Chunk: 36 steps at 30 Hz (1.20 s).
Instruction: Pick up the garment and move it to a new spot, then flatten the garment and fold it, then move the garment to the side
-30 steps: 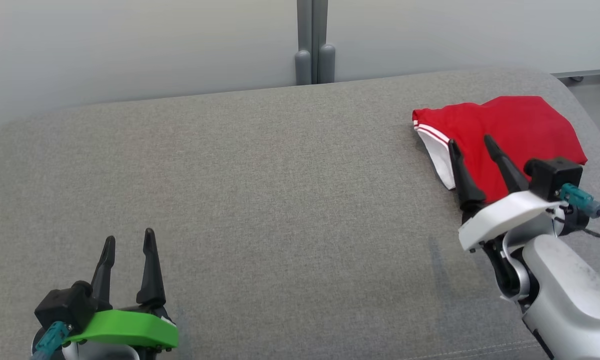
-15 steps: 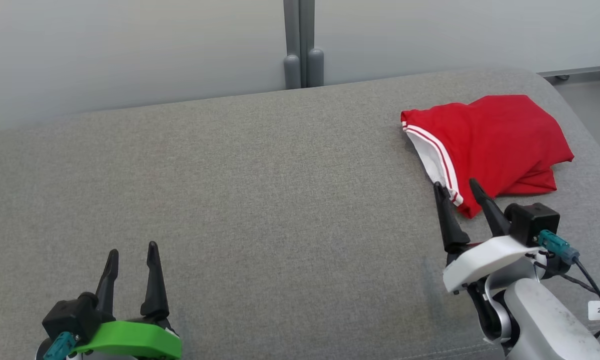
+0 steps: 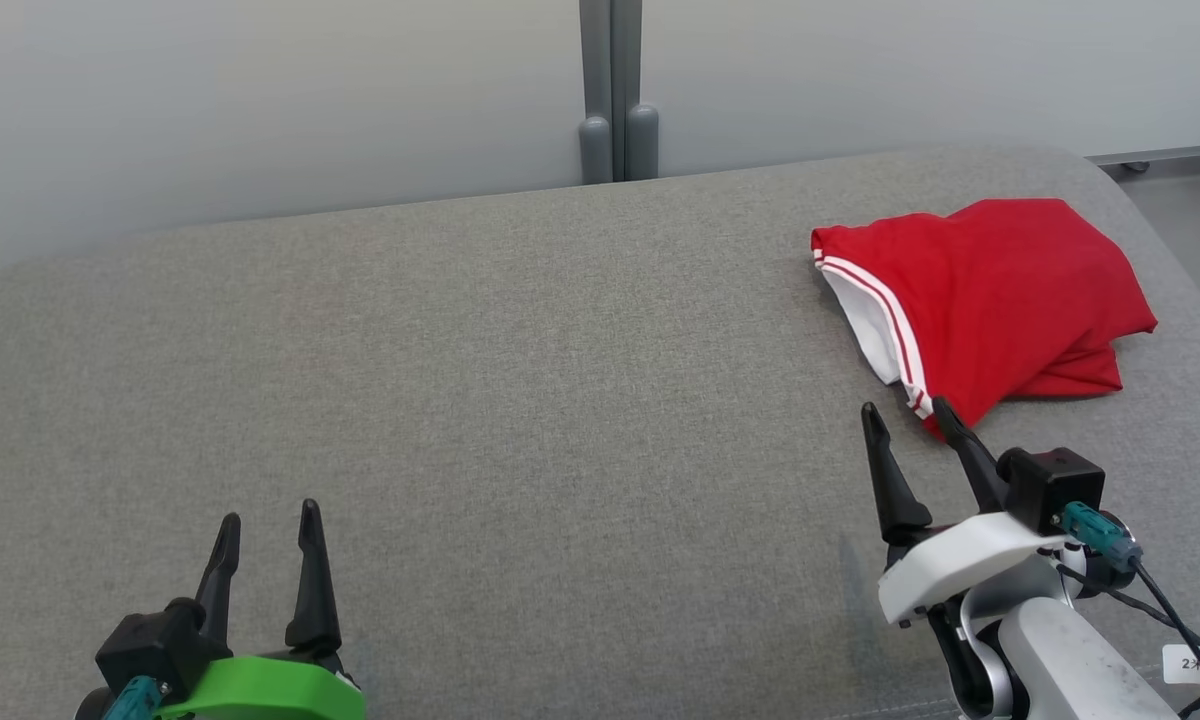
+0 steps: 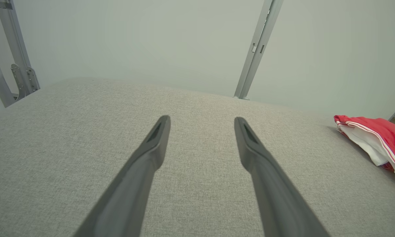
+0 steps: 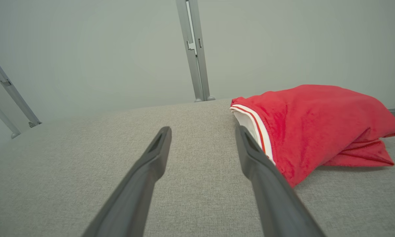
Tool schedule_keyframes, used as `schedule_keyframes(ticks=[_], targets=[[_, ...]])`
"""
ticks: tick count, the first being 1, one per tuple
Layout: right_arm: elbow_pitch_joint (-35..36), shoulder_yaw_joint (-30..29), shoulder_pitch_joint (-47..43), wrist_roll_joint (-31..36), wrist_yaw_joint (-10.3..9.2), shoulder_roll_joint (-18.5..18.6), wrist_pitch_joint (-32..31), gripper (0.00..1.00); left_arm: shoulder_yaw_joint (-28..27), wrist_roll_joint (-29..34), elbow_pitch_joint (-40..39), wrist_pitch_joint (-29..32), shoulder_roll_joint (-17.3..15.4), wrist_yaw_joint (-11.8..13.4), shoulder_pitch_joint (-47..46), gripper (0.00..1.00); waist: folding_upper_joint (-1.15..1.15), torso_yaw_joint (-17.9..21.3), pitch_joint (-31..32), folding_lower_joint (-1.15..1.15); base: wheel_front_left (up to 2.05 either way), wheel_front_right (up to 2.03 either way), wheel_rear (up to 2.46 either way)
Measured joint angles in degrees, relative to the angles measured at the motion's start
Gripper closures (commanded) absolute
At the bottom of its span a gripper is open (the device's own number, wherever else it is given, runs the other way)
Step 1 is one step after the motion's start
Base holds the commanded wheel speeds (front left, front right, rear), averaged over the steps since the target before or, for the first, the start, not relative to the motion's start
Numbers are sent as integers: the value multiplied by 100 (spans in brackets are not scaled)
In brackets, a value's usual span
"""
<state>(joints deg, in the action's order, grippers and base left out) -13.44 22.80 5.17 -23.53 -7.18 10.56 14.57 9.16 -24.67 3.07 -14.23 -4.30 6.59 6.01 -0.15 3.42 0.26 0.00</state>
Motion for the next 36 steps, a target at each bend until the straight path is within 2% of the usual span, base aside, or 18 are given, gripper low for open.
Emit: schedule_keyframes(ticks=[30,31,36], targets=[[249,-207,-242,424,0,-302,0,0,2,92,2,-1,64,9,18,0,0,-142,27,0,0,0,0],[258,-214,-244,438,0,-303,0,100,3,92,0,-1,66,9,18,100,0,-141,24,0,0,0,0],[34,-178,-396,441,4,-352,-8,100,41,88,257,9,151,5,41,100,0,-141,20,0,0,0,0]])
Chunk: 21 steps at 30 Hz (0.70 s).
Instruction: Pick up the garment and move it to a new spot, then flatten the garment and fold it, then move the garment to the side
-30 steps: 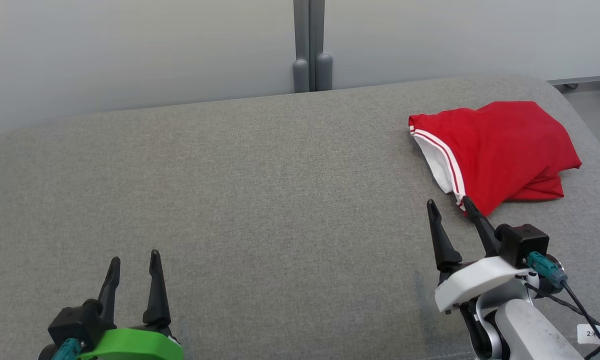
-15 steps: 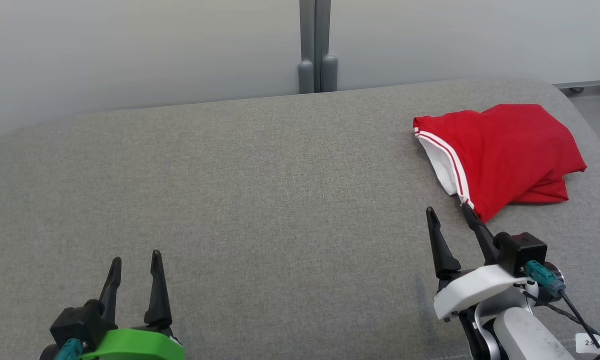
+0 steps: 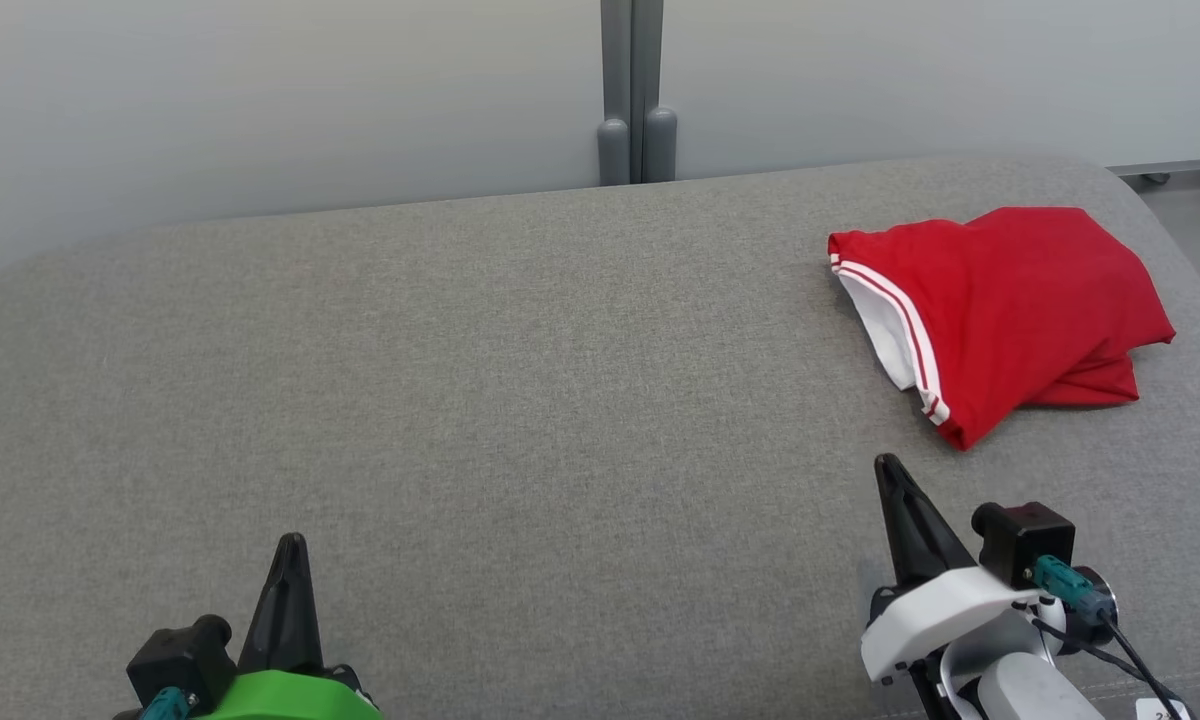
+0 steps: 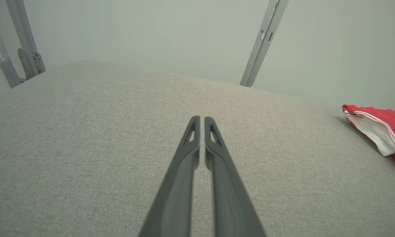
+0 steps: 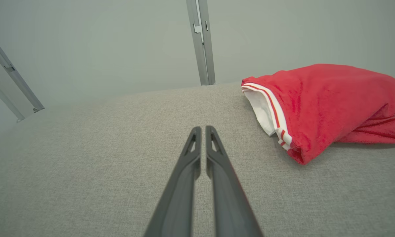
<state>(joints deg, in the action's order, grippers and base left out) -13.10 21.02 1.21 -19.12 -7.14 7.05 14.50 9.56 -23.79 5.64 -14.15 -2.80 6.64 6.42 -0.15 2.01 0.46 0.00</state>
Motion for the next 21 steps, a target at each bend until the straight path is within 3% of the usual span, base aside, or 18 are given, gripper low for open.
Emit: schedule_keyframes(ticks=[9,21], targets=[[-26,-43,-176,-316,74,-25,-12,100,4,-342,92,49,13,-59,92,100,0,-13,-7,0,0,0,0],[43,-334,-175,-1316,209,-107,-203,100,-82,-1210,92,238,13,-169,87,100,0,-37,-18,0,0,0,0]])
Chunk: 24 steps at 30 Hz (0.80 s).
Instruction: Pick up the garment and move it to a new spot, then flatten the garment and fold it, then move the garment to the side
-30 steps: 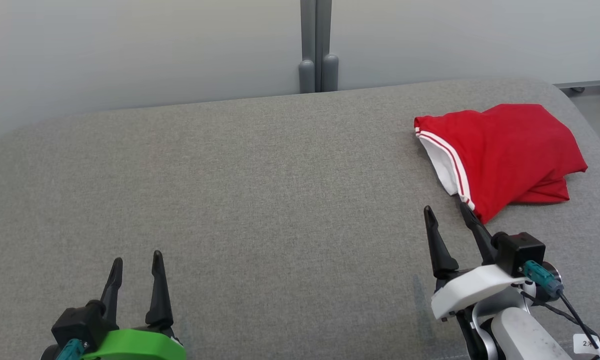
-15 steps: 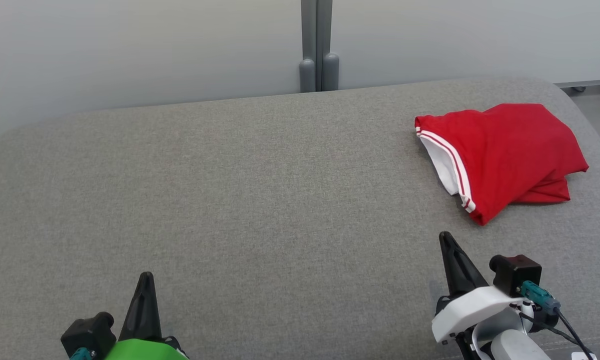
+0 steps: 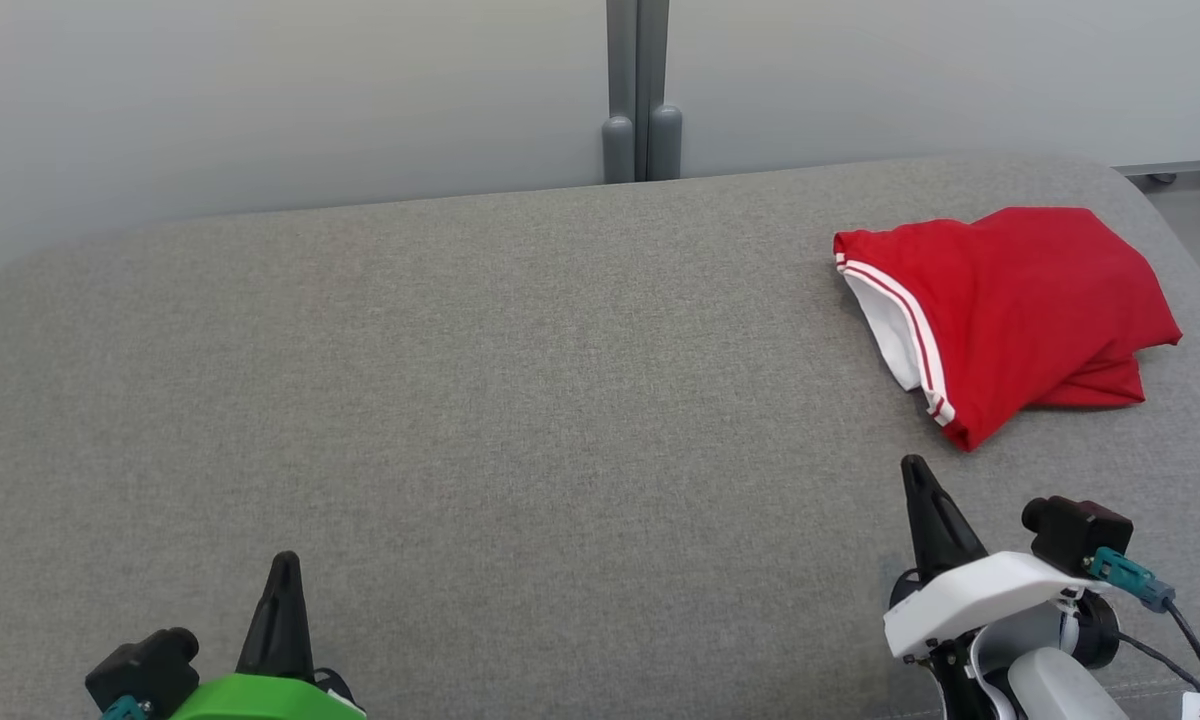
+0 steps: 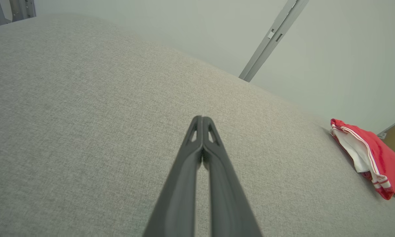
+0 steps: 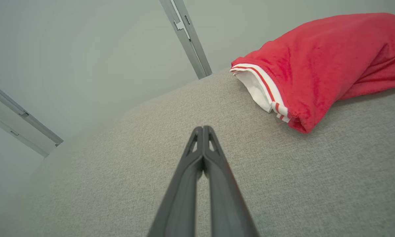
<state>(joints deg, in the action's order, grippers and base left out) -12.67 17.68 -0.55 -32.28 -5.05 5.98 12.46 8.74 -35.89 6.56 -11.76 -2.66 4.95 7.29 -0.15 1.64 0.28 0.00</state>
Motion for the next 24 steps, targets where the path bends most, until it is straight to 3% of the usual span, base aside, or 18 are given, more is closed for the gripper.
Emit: schedule_keyframes(ticks=[24], targets=[[9,-584,7,-1696,276,-23,-446,100,-297,-1581,164,428,-15,-299,-181,100,0,-45,-17,0,0,0,0]])
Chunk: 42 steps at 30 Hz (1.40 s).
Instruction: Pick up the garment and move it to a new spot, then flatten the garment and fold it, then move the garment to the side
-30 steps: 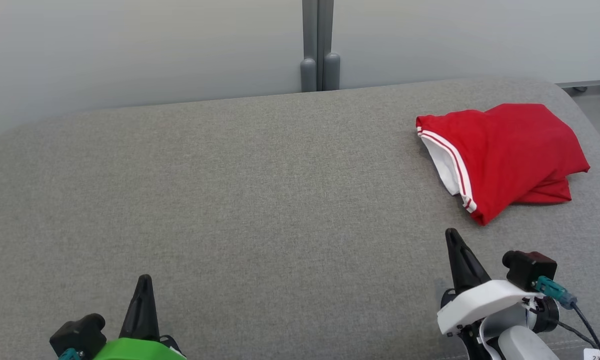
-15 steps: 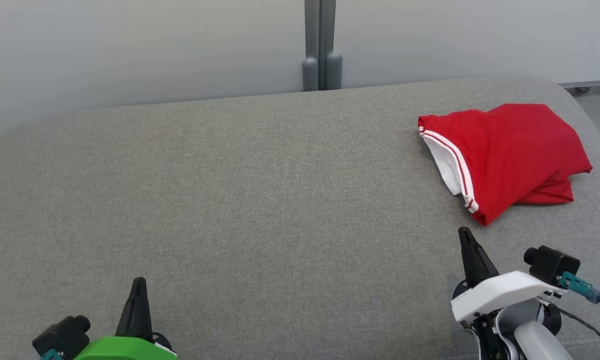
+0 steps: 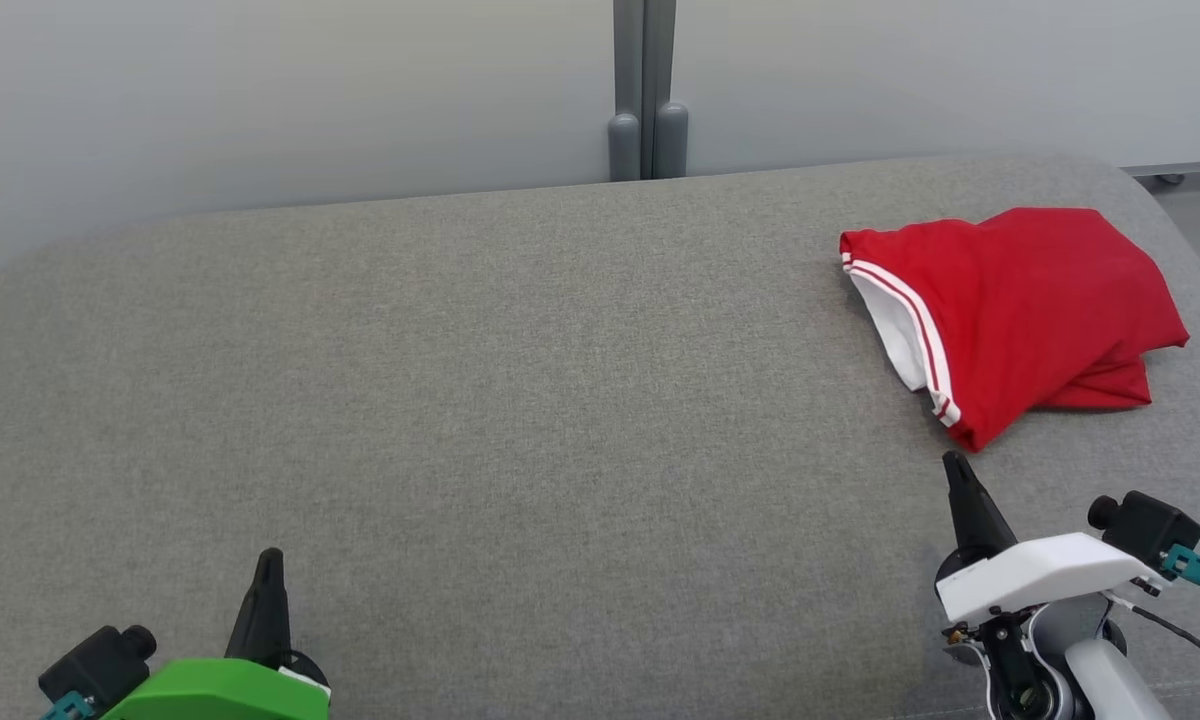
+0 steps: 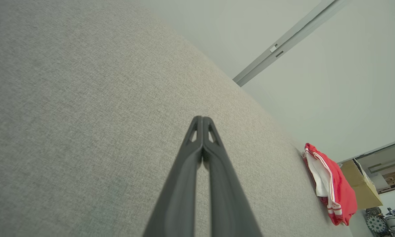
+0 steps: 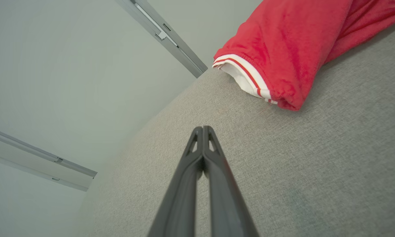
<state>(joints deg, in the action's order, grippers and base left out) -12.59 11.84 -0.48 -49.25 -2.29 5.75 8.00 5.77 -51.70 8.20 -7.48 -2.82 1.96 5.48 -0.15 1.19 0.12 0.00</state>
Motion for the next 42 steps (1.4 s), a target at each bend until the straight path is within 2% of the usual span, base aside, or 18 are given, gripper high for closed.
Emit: schedule_keyframes(ticks=[42], targets=[[-138,-961,163,-2931,534,-23,-688,100,-412,-2725,426,701,-57,-534,-490,100,1,-77,-21,0,0,0,0]])
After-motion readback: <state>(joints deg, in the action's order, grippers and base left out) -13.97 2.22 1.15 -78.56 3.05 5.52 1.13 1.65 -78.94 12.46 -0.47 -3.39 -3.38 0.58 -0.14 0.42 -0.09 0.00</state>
